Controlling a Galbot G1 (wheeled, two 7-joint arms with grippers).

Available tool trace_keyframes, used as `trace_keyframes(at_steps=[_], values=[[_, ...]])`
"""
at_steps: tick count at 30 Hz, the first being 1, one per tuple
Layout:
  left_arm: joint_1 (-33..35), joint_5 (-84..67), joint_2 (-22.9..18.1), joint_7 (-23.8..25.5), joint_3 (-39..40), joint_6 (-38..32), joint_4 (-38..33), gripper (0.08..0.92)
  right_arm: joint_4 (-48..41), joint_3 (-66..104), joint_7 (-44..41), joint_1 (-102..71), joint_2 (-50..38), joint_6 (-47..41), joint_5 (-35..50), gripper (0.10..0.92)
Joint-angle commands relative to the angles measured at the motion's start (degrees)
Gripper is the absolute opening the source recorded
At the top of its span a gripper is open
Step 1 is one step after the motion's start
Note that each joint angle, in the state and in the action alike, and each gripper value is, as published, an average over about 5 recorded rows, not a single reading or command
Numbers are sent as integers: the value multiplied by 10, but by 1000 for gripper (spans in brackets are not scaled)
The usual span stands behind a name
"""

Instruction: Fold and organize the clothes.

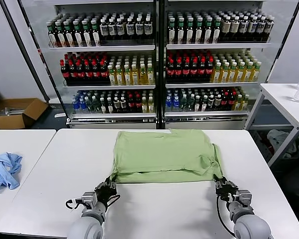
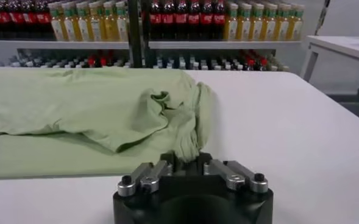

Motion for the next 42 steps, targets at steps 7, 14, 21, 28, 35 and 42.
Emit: trace_keyframes(at_steps=[7, 14, 21, 28, 35, 42], values=[[5, -78, 3, -4, -11, 10, 0, 95, 28, 0, 2, -29, -4, 6, -26, 122], [71, -102, 1, -11, -28, 10, -67, 94, 107, 32, 8, -141, -30, 30, -50, 122], [182, -72, 12, -13, -50, 2, -166, 93, 191, 69, 10, -280, -13, 47, -83, 122], [283, -36, 29, -22, -61, -13, -233, 89, 234, 78, 19, -377, 4, 71, -135, 122], [354, -7, 28, -30, -74, -23, -269, 92, 256, 77, 47, -405, 22, 59, -185, 134], [385, 27, 34, -41, -85, -21, -296, 225, 309, 104, 47, -399, 15, 62, -183, 316]])
